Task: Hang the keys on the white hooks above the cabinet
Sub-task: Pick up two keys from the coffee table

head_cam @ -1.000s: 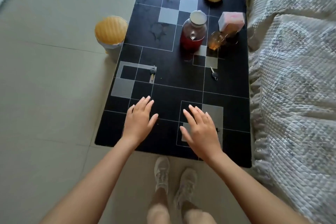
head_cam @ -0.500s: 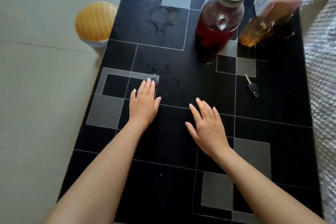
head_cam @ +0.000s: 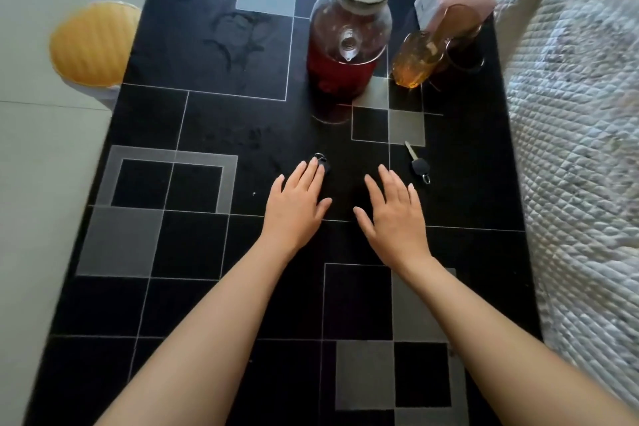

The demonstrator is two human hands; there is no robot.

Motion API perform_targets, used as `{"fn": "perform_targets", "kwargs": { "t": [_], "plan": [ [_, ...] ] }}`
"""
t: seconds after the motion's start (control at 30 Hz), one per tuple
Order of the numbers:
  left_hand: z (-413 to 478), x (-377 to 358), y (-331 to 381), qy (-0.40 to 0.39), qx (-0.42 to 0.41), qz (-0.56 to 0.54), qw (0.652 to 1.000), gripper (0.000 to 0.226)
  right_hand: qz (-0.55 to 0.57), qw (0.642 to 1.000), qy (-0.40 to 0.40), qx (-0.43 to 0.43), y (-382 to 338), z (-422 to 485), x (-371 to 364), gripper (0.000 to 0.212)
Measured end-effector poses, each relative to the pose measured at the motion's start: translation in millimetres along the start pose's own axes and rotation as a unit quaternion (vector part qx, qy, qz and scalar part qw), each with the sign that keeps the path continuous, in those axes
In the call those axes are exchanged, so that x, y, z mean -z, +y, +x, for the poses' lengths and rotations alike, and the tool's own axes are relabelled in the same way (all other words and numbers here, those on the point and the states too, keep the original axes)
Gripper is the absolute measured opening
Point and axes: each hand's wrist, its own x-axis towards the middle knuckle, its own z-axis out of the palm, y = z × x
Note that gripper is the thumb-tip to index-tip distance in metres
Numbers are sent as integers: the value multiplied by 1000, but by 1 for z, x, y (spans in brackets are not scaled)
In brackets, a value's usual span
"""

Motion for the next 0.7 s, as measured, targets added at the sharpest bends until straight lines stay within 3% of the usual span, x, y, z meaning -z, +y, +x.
{"fn": "perform_targets", "kwargs": {
  "t": [0.37, 0.53, 0.7],
  "plan": [
    [4, -13, 13, -5, -34, 27, 999, 64, 61, 985, -67, -147, 46, 5, 0, 60],
    [3, -15, 14, 7, -31, 36, 999, 64, 201, 972, -3, -118, 28, 1, 9, 53],
    [4, -12, 15, 17, -33, 21, 999, 62, 152, 982, 55, -102, 51, 3, 1, 52]
  ]
}}
